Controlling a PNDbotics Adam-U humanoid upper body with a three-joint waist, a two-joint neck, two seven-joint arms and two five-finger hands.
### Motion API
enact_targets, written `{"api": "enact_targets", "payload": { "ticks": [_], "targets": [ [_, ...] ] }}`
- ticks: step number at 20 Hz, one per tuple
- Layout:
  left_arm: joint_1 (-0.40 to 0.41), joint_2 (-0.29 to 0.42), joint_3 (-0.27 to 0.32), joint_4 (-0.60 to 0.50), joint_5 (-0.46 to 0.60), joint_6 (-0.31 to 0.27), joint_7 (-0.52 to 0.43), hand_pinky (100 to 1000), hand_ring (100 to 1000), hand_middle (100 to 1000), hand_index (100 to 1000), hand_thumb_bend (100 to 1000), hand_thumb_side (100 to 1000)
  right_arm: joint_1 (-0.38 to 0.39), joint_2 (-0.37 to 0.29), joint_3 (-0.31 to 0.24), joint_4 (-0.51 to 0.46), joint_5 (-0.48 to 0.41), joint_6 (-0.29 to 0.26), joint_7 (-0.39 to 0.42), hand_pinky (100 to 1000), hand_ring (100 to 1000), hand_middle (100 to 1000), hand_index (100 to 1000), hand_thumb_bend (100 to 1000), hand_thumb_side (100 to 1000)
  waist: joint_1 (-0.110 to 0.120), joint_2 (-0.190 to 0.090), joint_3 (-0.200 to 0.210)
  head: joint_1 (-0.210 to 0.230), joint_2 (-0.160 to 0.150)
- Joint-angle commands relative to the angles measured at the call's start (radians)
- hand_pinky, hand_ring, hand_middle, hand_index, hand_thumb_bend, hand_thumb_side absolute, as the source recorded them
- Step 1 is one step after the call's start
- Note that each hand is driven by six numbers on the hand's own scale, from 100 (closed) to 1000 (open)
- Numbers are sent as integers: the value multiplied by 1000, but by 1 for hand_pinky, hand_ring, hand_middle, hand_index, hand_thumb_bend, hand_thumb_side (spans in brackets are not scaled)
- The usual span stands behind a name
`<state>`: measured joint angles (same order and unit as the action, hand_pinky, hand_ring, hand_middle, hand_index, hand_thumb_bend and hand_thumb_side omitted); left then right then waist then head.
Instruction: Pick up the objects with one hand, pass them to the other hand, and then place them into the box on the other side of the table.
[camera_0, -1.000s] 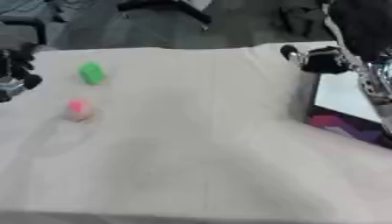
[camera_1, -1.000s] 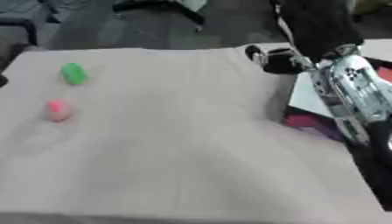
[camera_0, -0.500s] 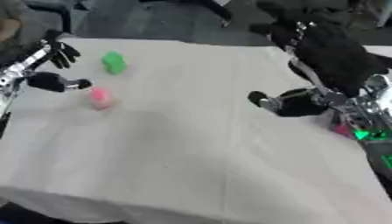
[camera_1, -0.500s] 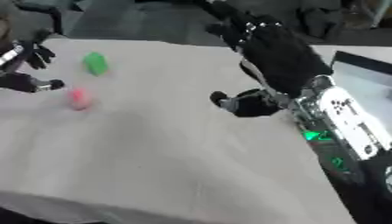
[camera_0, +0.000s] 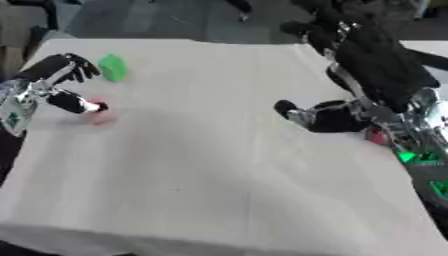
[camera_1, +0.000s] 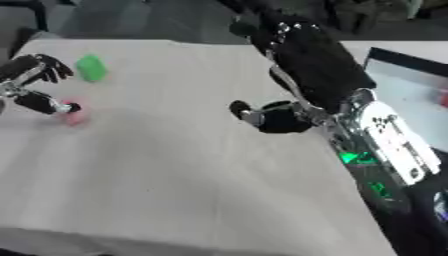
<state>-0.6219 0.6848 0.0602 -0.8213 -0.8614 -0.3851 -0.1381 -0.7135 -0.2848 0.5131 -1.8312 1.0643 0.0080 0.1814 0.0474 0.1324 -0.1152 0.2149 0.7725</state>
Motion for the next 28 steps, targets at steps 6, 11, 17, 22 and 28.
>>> {"api": "enact_targets", "payload": {
  "ticks": [6,11,17,22,28],
  "targets": [
    [-32,16,5,64,-111,35,24,621,567,579,724,405,205,-22,-2,-6,-23,-9,7,-12,790,800,1000,901,486,346,-1,-7,-9,3,-2],
    [-28,20,-2,70,-141,18,-113,617,555,563,706,357,176,-19,-6,-6,-20,-8,10,-13,791,801,1000,901,479,353,-1,-10,-6,2,-2],
    [-18,36,3,46,-158,-9,-277,607,546,553,696,329,136,-13,-11,-8,-14,-7,15,-14,792,801,1000,901,470,367,2,-20,2,-2,-2],
    [-9,53,15,17,-134,-10,-291,524,440,431,565,165,100,-5,-13,-9,-8,-7,18,-17,793,803,1000,903,461,374,1,-32,11,-11,-2],
    [-2,87,41,-57,28,-25,-279,510,414,404,531,120,100,0,-17,-11,-3,-5,22,-21,795,804,1000,903,446,387,1,-43,23,-19,-2]
  ]
}}
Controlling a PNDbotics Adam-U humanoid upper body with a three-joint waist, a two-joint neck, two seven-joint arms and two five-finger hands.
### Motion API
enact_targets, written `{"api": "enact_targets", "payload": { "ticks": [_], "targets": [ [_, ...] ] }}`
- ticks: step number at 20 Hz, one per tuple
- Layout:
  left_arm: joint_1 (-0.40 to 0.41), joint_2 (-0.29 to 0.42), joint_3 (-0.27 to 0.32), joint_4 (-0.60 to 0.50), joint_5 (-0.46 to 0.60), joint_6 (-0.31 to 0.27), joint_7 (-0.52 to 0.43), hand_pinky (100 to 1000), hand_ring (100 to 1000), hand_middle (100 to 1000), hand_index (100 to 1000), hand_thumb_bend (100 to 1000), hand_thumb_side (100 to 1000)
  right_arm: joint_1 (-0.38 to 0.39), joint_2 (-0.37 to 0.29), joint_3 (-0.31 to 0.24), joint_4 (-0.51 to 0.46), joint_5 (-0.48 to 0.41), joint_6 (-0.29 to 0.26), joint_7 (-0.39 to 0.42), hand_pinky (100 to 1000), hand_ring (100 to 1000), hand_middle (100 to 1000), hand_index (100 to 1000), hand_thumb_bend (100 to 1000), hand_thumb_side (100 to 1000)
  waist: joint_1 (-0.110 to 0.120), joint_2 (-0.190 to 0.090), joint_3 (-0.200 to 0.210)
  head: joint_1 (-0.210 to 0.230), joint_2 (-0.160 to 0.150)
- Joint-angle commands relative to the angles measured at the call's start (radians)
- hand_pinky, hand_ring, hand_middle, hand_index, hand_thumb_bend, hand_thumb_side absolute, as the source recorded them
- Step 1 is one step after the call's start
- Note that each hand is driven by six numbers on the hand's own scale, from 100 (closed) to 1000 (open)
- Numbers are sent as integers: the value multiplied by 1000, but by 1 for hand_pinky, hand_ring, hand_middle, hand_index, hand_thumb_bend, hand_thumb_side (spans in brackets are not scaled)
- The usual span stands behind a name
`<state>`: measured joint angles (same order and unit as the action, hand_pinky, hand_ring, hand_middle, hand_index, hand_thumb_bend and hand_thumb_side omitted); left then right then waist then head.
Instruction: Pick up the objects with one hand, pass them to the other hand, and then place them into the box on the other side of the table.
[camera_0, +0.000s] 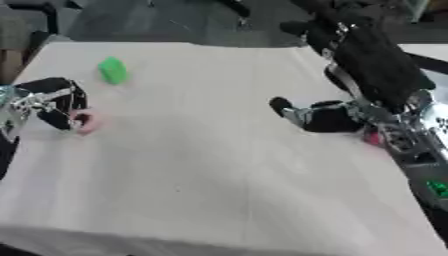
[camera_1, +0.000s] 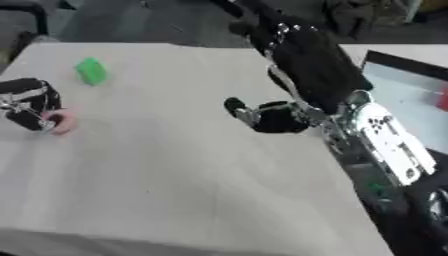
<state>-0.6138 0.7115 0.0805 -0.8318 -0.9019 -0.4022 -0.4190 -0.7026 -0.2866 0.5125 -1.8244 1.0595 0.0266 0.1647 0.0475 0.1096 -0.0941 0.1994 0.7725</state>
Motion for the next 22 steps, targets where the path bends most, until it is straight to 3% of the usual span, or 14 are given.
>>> {"api": "enact_targets", "payload": {
  "ticks": [1,7,14,15,16,22],
  "targets": [
    [-8,65,25,-66,108,-10,2,511,412,402,528,118,100,-10,-16,-10,-10,-1,3,-4,795,805,1000,903,446,387,1,-21,4,-5,-2],
    [0,59,11,-210,396,-24,-29,499,392,383,505,100,100,-20,-12,-6,-18,3,-6,5,804,809,1000,905,451,364,-2,-24,14,-16,-2],
    [-34,-16,-91,-428,741,7,-128,500,380,372,490,100,130,-43,15,14,-37,10,-38,33,821,819,1000,911,500,336,-6,-25,22,-30,-2],
    [-46,-32,-110,-456,779,19,-143,499,380,371,489,100,134,-46,22,18,-40,14,-45,39,827,823,1000,913,547,374,-6,-25,23,-29,-2],
    [-58,-48,-129,-480,810,31,-158,500,380,371,489,100,136,-48,29,22,-43,17,-52,45,829,824,1000,914,513,332,-5,-25,24,-27,-2],
    [-114,-145,-221,-586,892,76,-236,505,386,378,496,100,145,-56,62,45,-52,24,-82,66,835,830,1000,915,525,324,-3,-27,25,-15,-2]
  ]
}}
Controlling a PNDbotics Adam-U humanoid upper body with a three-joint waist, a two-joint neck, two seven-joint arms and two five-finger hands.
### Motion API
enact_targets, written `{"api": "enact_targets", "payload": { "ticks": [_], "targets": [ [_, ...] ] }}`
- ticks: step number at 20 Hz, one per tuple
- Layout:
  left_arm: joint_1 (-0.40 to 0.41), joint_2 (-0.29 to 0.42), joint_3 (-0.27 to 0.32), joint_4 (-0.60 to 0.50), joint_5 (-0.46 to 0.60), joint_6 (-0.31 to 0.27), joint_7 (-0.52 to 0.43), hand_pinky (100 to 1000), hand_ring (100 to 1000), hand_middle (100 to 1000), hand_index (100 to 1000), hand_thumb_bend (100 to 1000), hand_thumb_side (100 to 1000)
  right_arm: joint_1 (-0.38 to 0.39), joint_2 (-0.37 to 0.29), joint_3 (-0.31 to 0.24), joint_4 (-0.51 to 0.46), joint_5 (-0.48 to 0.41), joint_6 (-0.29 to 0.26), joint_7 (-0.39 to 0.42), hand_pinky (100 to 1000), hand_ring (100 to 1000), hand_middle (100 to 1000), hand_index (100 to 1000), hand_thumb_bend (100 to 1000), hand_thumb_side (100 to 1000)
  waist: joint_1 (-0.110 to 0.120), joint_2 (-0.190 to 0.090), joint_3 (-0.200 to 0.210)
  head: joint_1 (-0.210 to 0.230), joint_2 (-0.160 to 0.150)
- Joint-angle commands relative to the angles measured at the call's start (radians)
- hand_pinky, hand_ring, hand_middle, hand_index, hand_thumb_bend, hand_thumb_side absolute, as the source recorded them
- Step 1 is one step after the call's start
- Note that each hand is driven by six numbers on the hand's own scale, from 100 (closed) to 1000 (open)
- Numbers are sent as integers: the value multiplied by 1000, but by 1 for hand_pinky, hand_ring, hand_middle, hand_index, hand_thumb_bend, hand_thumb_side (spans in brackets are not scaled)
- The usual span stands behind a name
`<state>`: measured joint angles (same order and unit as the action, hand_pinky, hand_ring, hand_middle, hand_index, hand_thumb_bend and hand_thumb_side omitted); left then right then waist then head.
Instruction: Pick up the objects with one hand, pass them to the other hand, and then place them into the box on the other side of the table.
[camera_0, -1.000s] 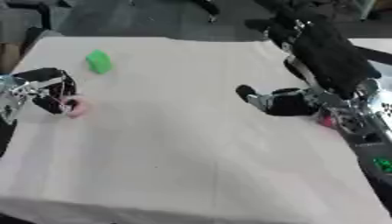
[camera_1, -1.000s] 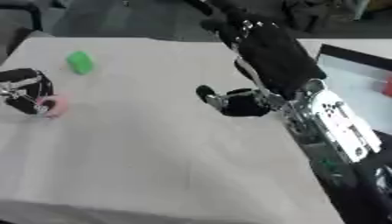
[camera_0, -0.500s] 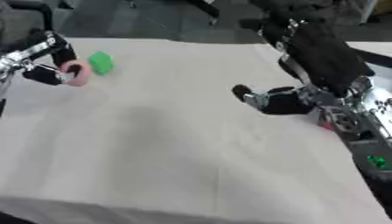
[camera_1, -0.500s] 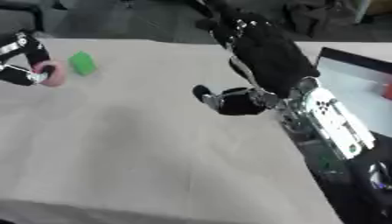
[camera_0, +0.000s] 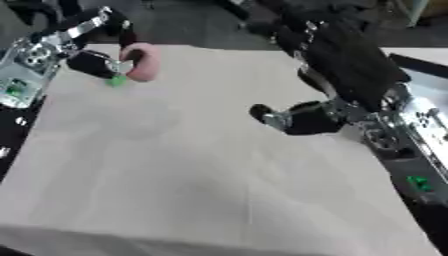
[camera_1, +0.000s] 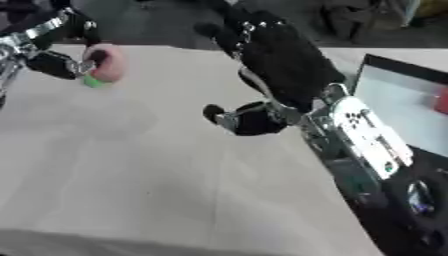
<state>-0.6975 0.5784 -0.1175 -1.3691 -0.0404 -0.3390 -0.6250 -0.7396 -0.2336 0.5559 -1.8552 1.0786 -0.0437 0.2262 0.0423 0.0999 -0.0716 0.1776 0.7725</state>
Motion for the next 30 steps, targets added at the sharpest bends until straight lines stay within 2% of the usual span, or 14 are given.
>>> {"api": "enact_targets", "payload": {
  "ticks": [1,7,15,30],
  "targets": [
    [-37,-24,-32,-55,36,20,-43,506,387,379,497,100,147,-18,11,4,-21,5,-14,6,834,830,1000,915,527,324,2,-18,3,7,-2],
    [-79,-92,-61,-64,59,49,-101,506,386,378,495,100,153,-3,5,11,-33,-2,-18,-5,831,835,1000,912,517,322,4,-18,2,9,-2],
    [-93,-142,-93,-78,91,71,-158,505,386,377,495,100,158,12,-14,8,-59,13,-4,-32,835,840,1000,902,491,316,8,-17,3,-2,-2],
    [-122,-184,-126,-110,154,108,-224,506,387,380,497,100,164,25,-7,25,-2,29,-4,-54,836,839,1000,831,425,268,8,-18,8,-14,-2]
  ]
}}
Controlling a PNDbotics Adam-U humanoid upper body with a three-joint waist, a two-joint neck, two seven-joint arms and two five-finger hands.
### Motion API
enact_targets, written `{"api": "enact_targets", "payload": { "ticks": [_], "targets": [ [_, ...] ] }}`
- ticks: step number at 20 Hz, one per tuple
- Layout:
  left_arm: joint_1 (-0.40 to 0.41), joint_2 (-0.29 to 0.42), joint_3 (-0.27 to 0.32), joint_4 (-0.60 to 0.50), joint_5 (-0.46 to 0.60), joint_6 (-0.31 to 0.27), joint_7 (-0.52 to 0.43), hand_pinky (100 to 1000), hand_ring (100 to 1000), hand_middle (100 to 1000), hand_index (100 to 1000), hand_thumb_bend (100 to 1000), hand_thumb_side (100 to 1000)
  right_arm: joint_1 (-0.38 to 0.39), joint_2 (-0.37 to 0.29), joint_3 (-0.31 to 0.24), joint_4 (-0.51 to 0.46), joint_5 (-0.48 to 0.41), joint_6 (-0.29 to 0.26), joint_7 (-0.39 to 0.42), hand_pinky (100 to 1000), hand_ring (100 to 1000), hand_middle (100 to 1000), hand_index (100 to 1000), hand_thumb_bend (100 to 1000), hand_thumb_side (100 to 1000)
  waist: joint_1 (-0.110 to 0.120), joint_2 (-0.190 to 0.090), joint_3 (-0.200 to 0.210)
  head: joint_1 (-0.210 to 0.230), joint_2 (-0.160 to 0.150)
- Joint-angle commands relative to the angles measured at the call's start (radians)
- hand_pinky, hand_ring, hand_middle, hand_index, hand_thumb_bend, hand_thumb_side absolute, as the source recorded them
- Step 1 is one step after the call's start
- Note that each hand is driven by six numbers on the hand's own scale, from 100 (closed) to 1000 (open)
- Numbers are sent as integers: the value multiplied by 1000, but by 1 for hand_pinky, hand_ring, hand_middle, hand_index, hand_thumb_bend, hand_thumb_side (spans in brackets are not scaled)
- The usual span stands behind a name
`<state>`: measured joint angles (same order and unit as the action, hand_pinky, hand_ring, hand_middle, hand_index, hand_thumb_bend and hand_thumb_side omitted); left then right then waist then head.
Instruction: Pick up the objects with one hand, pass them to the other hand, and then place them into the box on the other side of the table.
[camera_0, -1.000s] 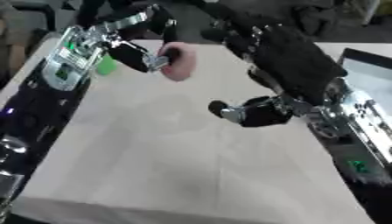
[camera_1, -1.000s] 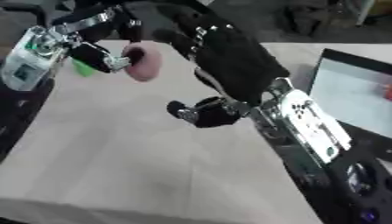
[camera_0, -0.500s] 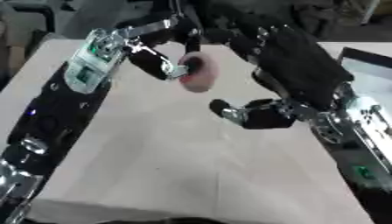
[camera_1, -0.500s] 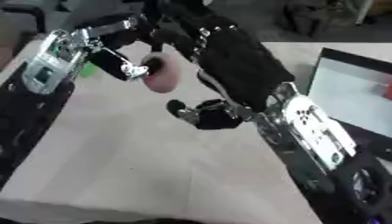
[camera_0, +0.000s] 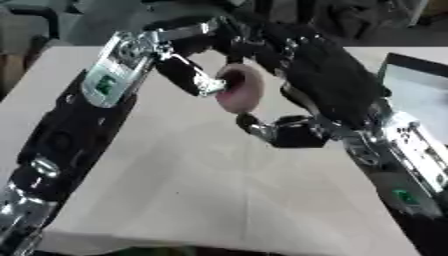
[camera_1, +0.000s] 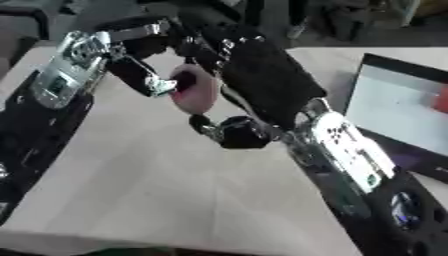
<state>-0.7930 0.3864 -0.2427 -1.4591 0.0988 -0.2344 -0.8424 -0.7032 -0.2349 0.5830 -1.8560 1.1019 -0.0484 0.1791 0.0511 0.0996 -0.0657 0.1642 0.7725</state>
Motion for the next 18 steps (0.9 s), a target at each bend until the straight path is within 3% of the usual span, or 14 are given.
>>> {"api": "enact_targets", "payload": {
  "ticks": [1,7,11,12,18],
  "targets": [
    [-27,7,-1,-21,15,4,-7,506,387,380,498,100,164,-11,-6,-1,3,7,0,-6,837,840,1000,822,416,261,-1,-18,2,0,-2],
    [-27,5,-3,-26,27,12,-15,506,387,380,497,100,163,-9,-6,1,15,13,-1,-8,836,840,1000,756,281,200,0,-17,1,1,-2],
    [-26,4,-6,-30,32,16,-26,508,390,383,501,100,164,-8,-6,-1,12,13,3,-26,825,828,1000,625,115,181,0,-17,-1,3,-2],
    [-25,3,-7,-29,32,16,-29,510,392,385,503,100,166,-8,-6,-2,11,12,6,-34,823,825,1000,551,100,179,0,-17,-1,3,-2],
    [-21,3,-9,-30,47,18,-55,518,400,395,512,100,182,-5,-8,-3,19,13,32,-80,813,809,1000,382,100,167,1,-17,-2,3,-2]
  ]
}}
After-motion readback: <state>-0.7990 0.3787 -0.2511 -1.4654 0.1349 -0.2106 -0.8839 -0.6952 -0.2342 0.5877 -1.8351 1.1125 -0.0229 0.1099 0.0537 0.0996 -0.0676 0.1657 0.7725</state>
